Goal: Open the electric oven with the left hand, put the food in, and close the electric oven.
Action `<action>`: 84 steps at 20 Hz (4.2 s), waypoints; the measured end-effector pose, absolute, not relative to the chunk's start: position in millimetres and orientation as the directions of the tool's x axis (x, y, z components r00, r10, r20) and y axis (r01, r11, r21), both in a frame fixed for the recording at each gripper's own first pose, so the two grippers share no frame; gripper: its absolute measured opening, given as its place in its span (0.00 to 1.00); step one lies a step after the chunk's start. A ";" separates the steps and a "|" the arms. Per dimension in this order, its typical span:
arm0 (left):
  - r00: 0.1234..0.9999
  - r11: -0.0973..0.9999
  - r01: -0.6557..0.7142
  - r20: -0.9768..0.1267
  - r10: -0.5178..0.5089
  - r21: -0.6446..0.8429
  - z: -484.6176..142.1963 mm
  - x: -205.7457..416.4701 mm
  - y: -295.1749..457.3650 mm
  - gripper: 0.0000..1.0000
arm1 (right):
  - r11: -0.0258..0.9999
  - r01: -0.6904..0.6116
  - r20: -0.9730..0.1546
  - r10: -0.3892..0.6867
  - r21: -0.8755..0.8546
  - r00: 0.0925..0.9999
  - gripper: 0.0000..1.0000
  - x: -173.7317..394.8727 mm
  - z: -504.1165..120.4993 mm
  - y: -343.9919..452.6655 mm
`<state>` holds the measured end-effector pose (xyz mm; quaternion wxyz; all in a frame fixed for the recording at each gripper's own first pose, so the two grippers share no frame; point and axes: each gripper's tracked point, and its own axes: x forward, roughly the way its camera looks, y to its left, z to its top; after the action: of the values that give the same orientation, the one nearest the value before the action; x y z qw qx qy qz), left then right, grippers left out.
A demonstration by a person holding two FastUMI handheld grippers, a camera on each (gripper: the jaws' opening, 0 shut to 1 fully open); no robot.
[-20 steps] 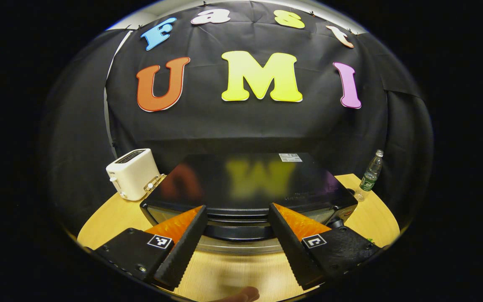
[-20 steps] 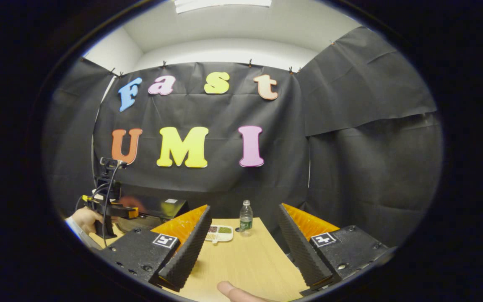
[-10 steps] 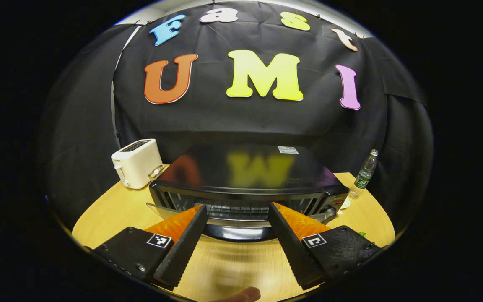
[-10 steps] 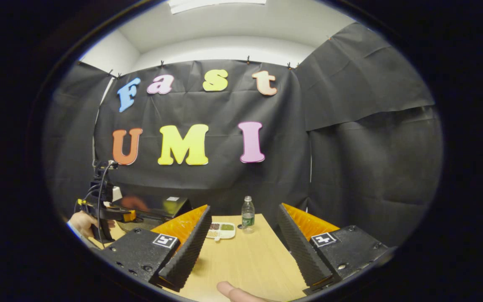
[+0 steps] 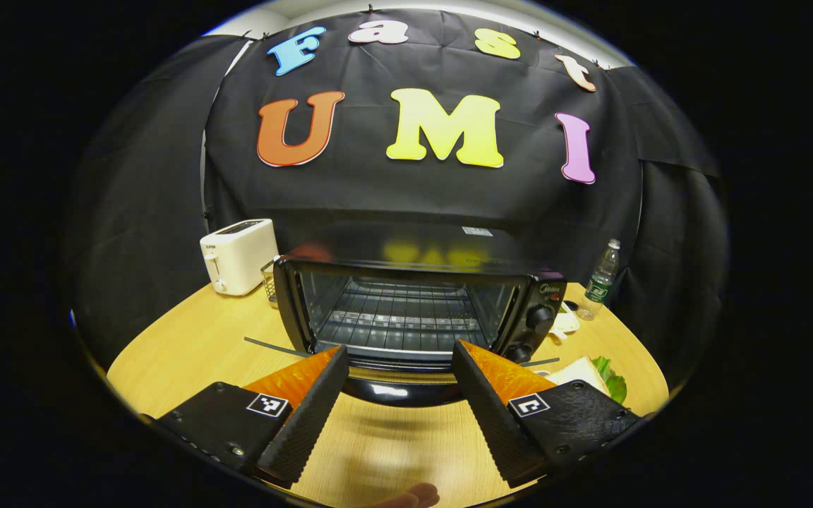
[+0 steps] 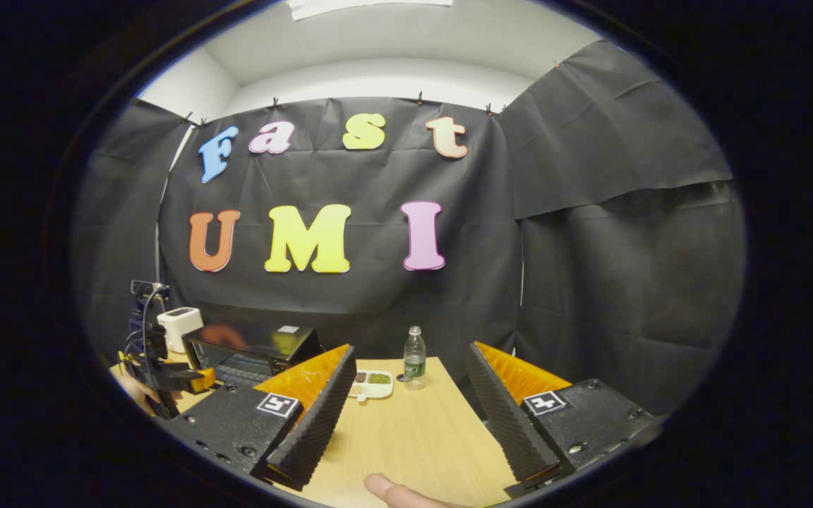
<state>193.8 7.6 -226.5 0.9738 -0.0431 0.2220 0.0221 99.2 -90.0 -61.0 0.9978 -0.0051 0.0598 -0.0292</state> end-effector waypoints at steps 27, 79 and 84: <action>0.922 0.993 -0.116 -0.368 0.122 0.036 -235.4 126.9 22.8 0.95 | 1.000 -0.010 -0.267 0.014 0.016 0.964 0.96 141.8 -112.4 -68.1; 0.969 0.978 -0.179 -0.154 0.195 0.110 -99.0 15.7 28.3 0.95 | 0.735 -0.029 -0.709 0.663 0.677 0.241 0.37 196.7 -326.3 75.2; 0.973 0.981 -0.173 -0.139 0.184 0.090 -94.5 8.4 30.4 0.95 | 0.743 -0.022 -0.683 0.626 0.669 0.377 0.37 192.7 -299.7 67.2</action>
<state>8.4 30.4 -94.5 0.9925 0.0389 0.0735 0.0900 192.7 67.2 -299.7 0.7767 0.2918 0.5178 0.2085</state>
